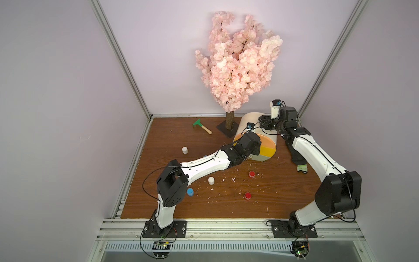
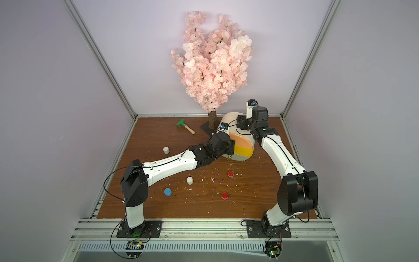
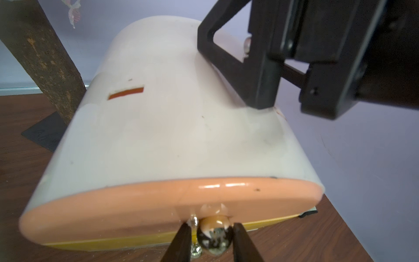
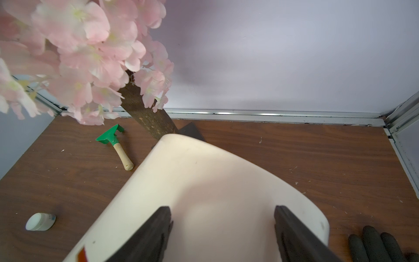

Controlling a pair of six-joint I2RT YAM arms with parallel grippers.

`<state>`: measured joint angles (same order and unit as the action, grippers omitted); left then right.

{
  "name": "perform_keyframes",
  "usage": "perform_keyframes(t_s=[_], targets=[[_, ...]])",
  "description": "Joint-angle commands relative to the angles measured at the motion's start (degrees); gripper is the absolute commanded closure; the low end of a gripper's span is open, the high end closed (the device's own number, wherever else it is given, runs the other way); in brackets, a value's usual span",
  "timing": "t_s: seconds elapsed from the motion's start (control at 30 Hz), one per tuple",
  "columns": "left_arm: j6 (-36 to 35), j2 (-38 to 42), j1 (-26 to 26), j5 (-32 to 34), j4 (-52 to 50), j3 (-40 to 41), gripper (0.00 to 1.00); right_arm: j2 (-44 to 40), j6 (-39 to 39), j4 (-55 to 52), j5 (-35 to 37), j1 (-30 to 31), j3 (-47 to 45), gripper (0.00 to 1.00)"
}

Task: Put the paint cans in the drawer according to color
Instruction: Open the drawer in the storage box.

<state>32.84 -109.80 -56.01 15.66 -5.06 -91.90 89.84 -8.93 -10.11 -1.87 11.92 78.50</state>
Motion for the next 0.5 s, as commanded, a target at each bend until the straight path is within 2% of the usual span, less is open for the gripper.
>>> perform_keyframes(t_s=[0.0, 0.3, 0.47], targets=[[0.1, -1.2, 0.0, 0.7, -0.9, -1.5, 0.67, 1.3, -0.4, -5.8, -1.5, 0.5, -1.8, 0.22], [0.0, -0.3, 0.0, 0.8, -0.3, -0.7, 0.79, 1.2, -0.7, -5.5, -1.4, 0.5, -2.3, 0.22], [1.0, 1.4, 0.0, -0.3, -0.1, 1.3, 0.82, 1.4, -1.1, -4.8, -1.3, 0.5, -3.1, 0.22]])
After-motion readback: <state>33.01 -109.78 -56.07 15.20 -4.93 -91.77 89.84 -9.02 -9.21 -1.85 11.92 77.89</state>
